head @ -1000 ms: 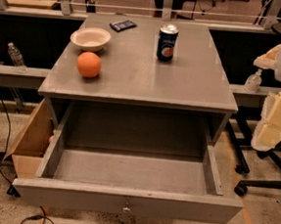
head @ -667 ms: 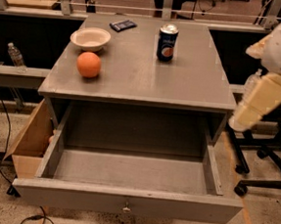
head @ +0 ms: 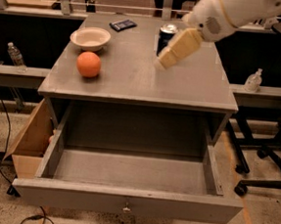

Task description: Place orange into top drawer

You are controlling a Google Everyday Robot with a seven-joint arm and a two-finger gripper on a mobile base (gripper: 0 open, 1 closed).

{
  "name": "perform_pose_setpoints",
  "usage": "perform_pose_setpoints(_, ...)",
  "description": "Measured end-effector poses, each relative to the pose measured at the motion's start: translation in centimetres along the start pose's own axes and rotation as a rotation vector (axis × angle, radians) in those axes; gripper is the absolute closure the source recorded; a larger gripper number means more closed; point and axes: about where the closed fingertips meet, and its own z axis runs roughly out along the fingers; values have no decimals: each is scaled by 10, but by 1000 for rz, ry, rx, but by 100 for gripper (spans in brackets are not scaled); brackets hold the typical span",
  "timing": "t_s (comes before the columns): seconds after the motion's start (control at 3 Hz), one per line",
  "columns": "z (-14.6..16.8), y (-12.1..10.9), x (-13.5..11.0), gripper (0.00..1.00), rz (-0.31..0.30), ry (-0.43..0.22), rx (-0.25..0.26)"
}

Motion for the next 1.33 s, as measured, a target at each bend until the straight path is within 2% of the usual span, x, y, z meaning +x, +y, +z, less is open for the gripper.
perform_pose_setpoints(0.33,11,-3,-2,0,11,-16,-8)
perform_pose_setpoints(0.67,25,5,-6,0,14,-19,-22)
perform_pose_setpoints(1.0,71,28,-36,0,-5,-51,-65)
perform_pose_setpoints(1.33,124,46,-79,0,-4,-88,-99)
